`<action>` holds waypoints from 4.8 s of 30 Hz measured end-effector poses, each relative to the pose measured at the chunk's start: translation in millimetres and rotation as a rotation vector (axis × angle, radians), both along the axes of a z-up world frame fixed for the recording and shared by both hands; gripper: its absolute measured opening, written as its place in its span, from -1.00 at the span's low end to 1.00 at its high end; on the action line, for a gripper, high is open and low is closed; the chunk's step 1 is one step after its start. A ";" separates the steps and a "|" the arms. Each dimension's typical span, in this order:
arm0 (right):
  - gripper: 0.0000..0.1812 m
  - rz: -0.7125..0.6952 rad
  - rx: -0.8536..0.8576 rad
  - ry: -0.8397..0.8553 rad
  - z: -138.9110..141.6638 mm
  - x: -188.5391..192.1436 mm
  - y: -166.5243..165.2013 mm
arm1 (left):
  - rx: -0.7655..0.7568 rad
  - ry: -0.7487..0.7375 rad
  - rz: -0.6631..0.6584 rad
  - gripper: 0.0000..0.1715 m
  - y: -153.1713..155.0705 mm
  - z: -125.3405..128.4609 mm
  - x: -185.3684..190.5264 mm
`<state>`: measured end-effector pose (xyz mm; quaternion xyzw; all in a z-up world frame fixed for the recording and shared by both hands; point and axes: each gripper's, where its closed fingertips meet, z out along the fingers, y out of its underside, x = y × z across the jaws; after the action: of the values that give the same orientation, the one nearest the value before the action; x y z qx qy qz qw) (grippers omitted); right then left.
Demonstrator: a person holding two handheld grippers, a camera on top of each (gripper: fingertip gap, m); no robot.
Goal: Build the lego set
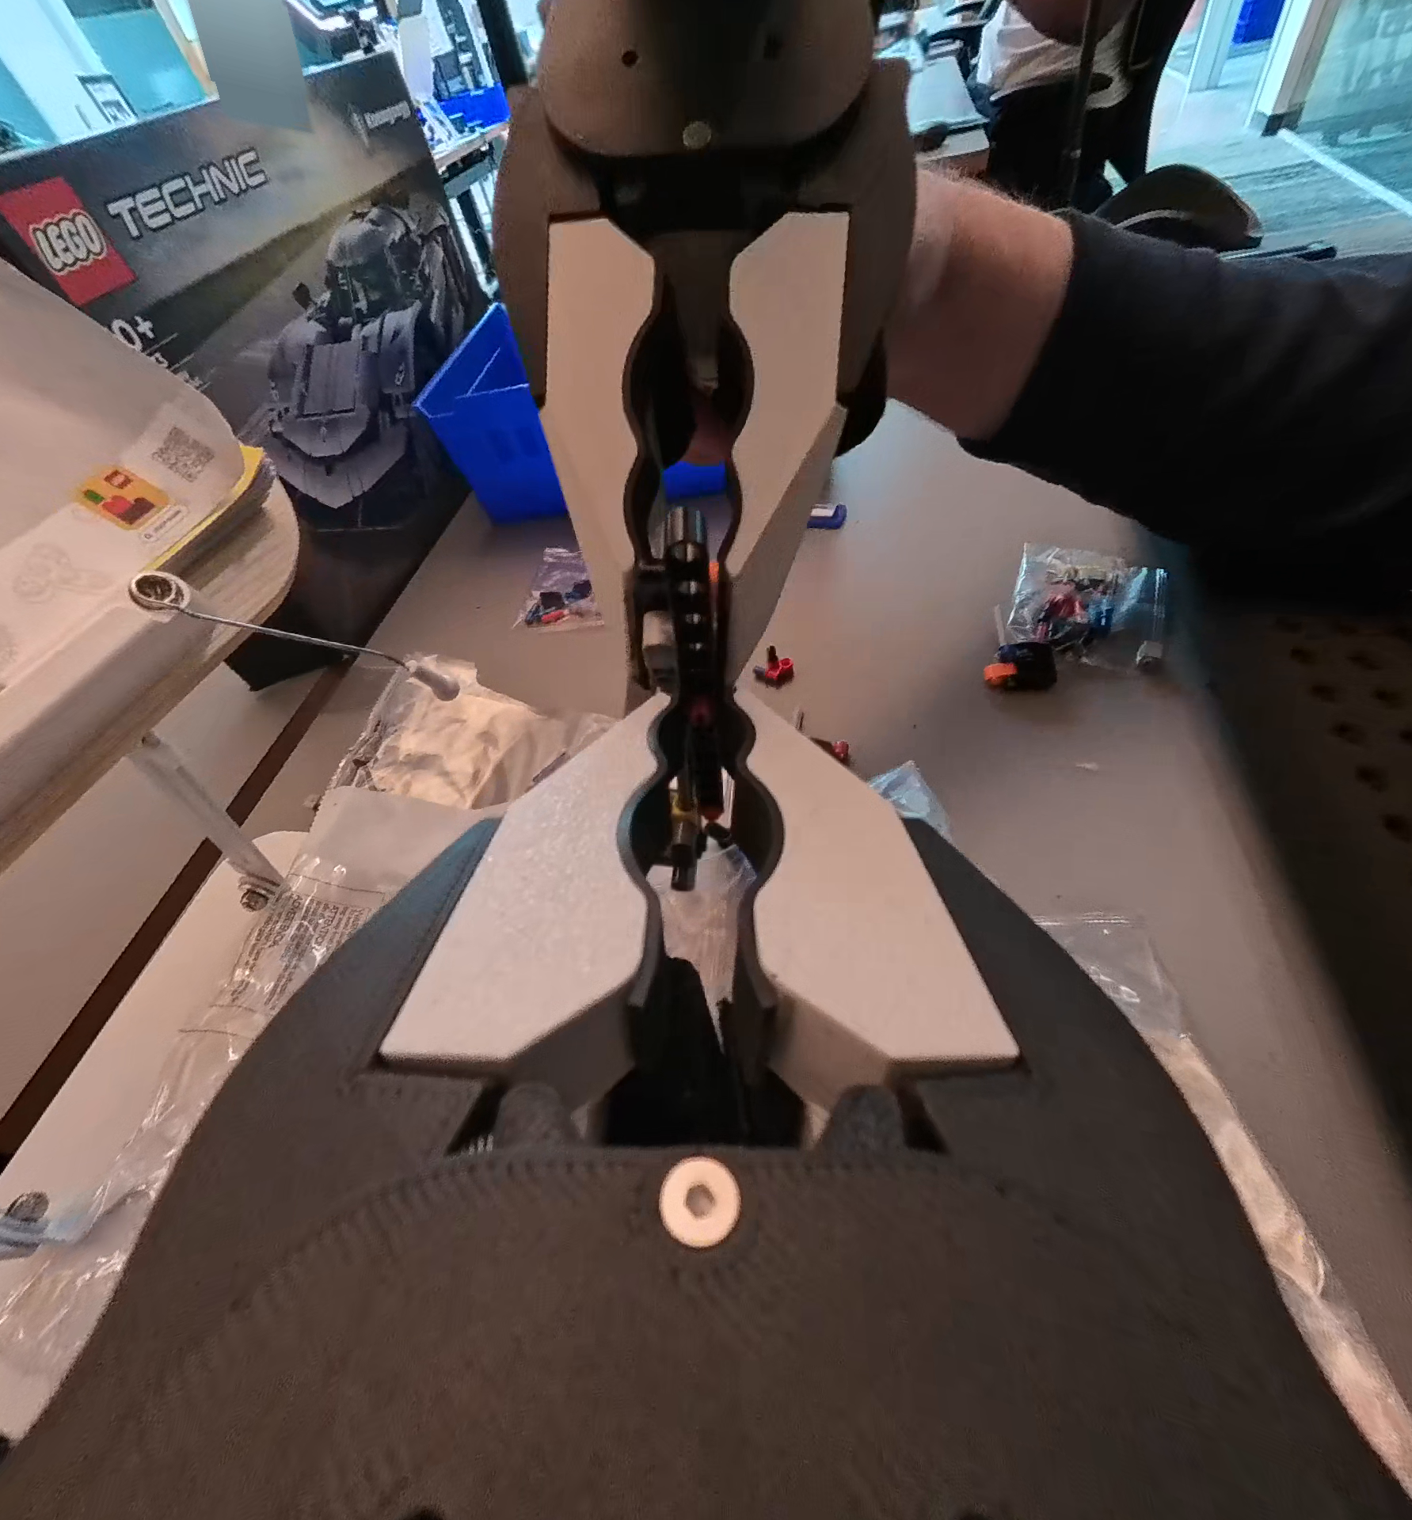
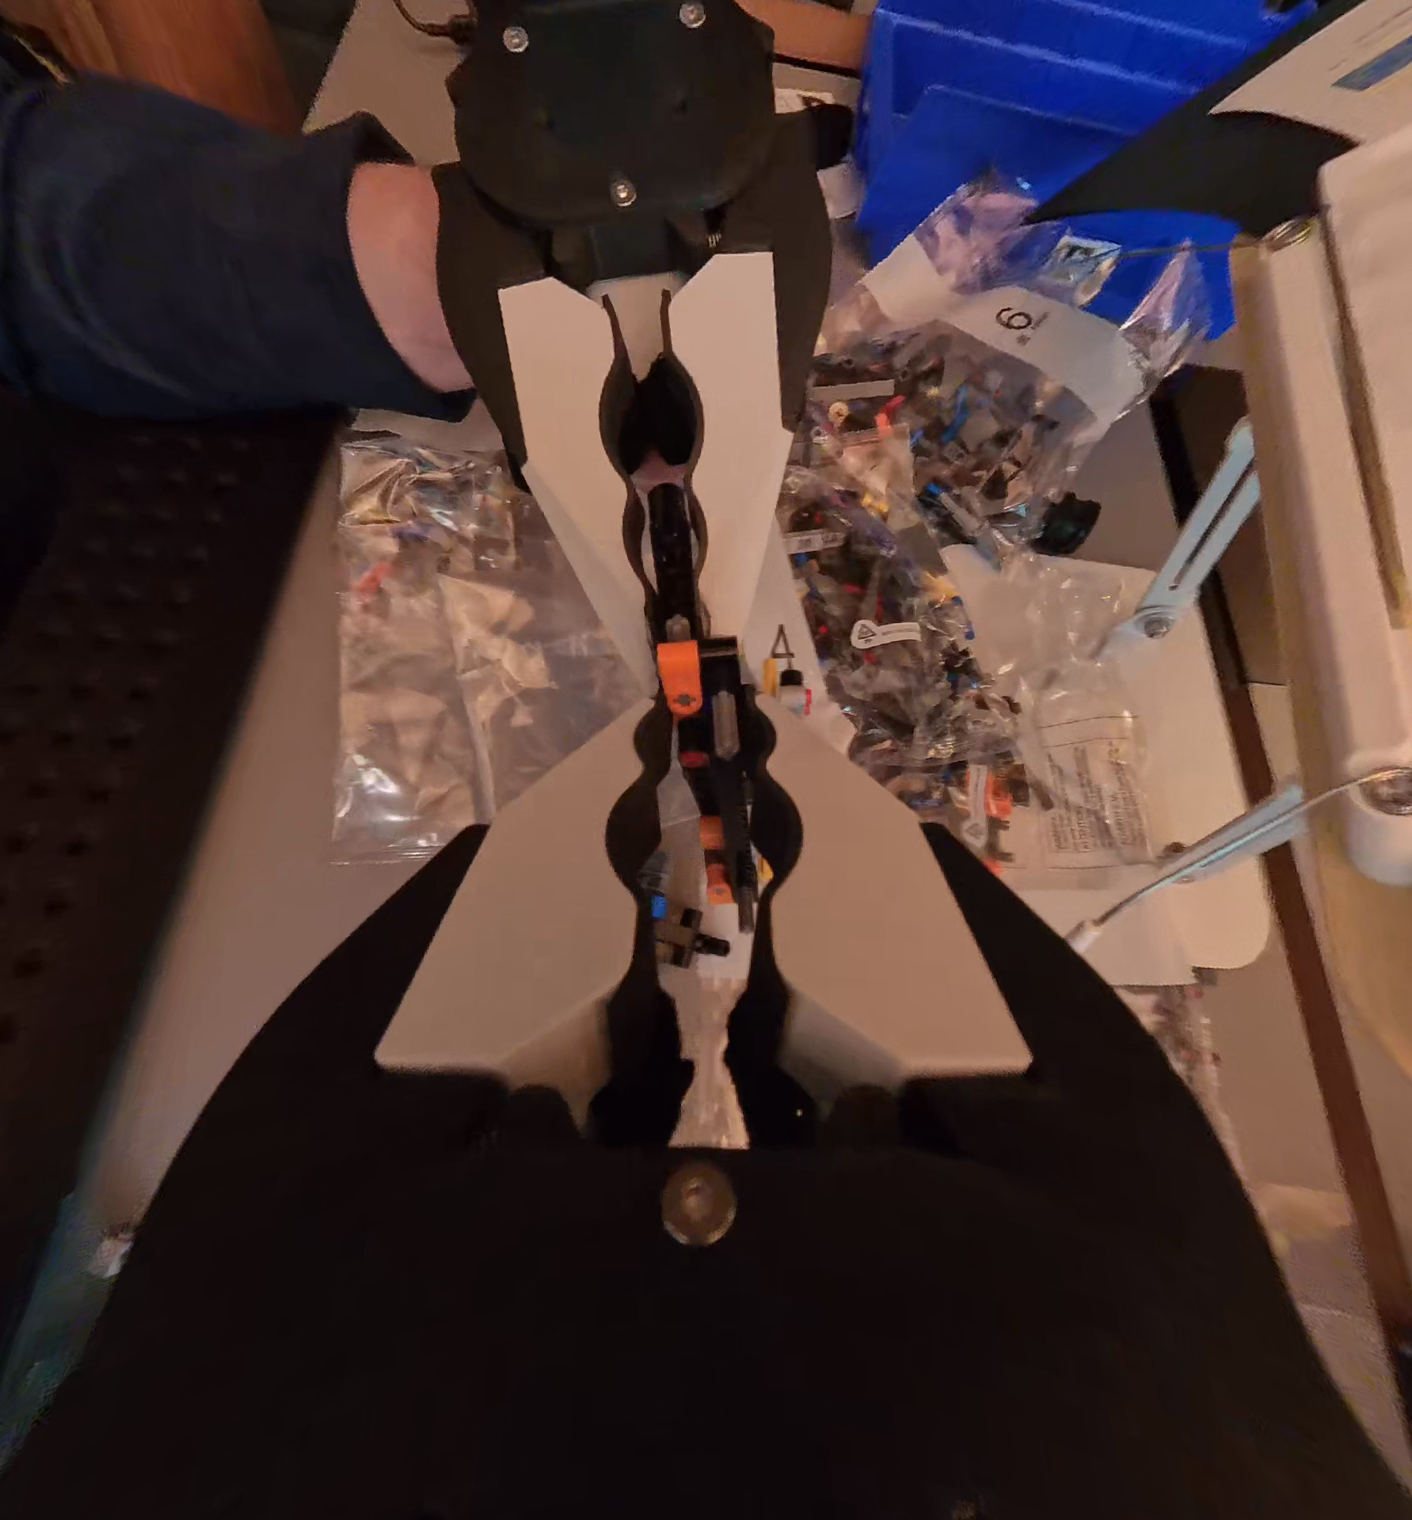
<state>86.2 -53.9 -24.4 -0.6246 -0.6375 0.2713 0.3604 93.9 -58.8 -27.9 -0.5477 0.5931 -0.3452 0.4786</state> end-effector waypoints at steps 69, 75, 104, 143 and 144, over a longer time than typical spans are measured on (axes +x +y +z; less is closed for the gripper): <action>-0.46 0.051 -0.275 0.195 6.4 31.3 -4.7 | -0.024 0.096 0.042 -0.82 10.3 -31.4 8.8; -0.74 0.055 -0.223 0.163 0.5 23.1 -3.9 | -0.056 0.061 0.043 -0.82 11.8 -27.3 8.6; -0.83 -0.002 -0.267 0.381 30.3 50.3 13.6 | 0.302 0.054 0.237 -0.83 33.8 -4.8 1.9; -0.84 -0.208 -0.049 0.259 15.6 31.6 37.7 | 0.533 0.218 0.479 -0.83 64.9 -9.2 -9.4; -0.84 -0.208 -0.051 0.265 18.4 32.5 36.7 | 0.563 0.227 0.498 -0.83 67.4 -8.3 -11.2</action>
<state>118.7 -17.2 -6.0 -0.6549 -0.5093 0.3287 0.4513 82.7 8.6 -36.2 -0.5566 0.5628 0.0203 0.6107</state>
